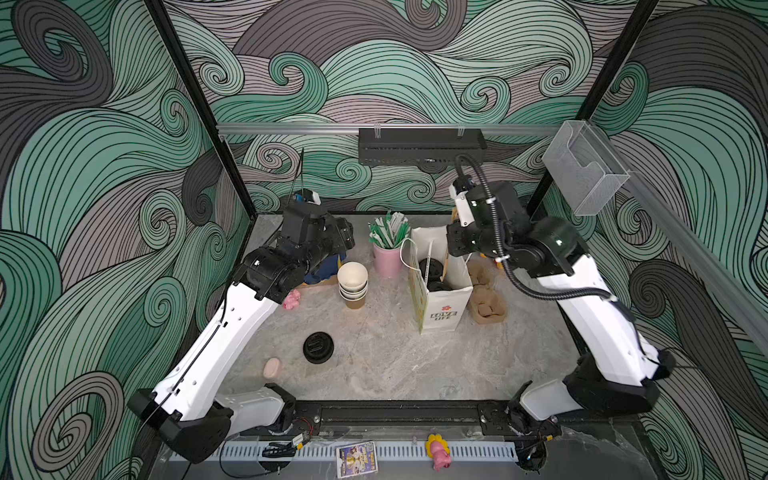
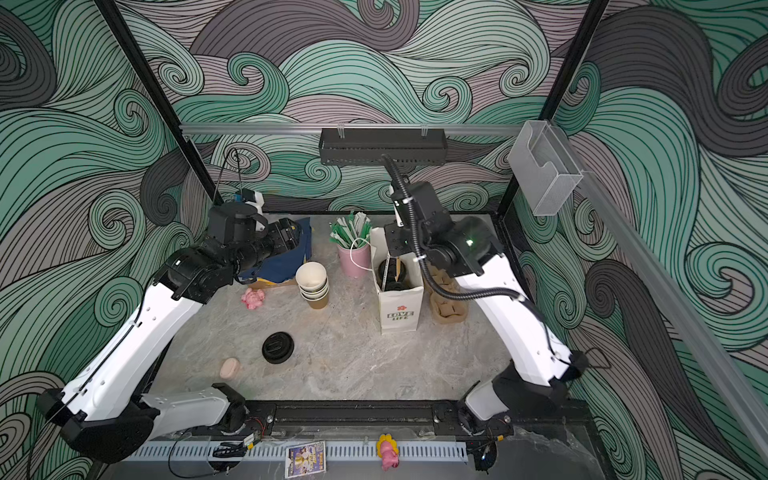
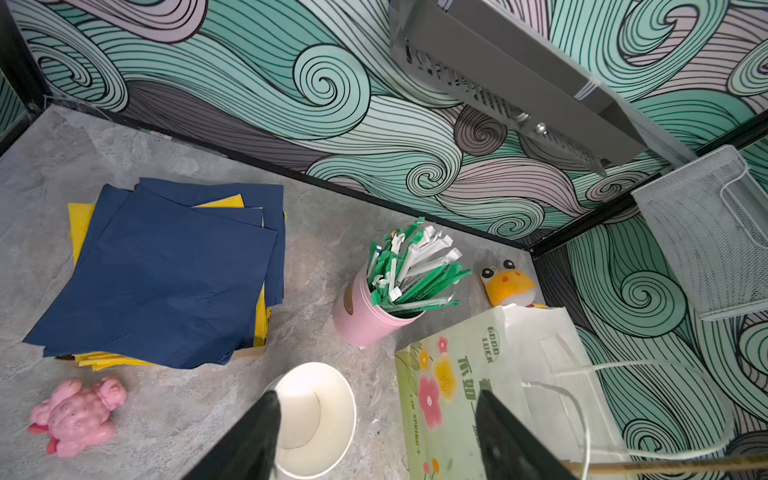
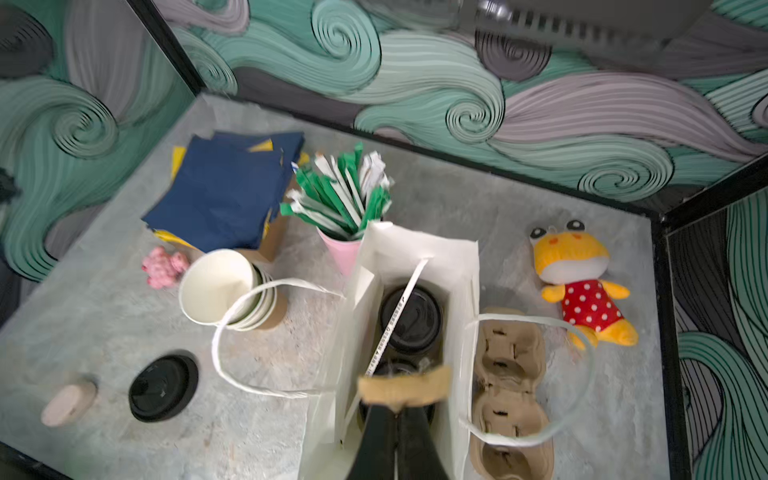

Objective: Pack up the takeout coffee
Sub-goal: 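Lower the stirrer into the bag with the right gripper while the left moves to napkins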

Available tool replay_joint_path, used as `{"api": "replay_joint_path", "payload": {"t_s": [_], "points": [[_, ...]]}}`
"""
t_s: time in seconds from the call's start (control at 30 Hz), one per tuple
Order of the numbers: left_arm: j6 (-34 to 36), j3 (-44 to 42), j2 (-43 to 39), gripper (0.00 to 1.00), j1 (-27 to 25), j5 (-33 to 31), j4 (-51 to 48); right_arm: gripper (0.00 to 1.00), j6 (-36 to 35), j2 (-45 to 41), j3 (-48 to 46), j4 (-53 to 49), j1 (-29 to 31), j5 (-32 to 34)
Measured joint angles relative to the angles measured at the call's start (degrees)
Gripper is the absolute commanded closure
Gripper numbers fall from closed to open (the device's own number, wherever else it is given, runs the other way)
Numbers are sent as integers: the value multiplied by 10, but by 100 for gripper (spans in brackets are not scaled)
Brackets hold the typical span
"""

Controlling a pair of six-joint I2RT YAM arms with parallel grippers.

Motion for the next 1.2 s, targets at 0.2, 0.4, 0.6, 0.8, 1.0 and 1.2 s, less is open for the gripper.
{"api": "replay_joint_path", "payload": {"t_s": [0.2,0.4,0.6,0.8,1.0,1.2], "points": [[-10,-3,-2,25,8,-2,-8,100,22,80,0,-34,-44,-94],[-25,-20,-8,26,17,-8,-27,97,58,92,-24,-46,-81,-181],[-47,-30,-7,26,39,-7,-52,72,71,106,-30,-54,-86,-207],[-52,-30,12,26,73,4,-72,51,68,121,1,-61,-87,-204],[-34,-45,45,31,105,19,-75,50,50,109,70,-63,-88,-181],[42,-49,123,38,137,54,-82,51,30,54,70,-47,-89,-142]]}}
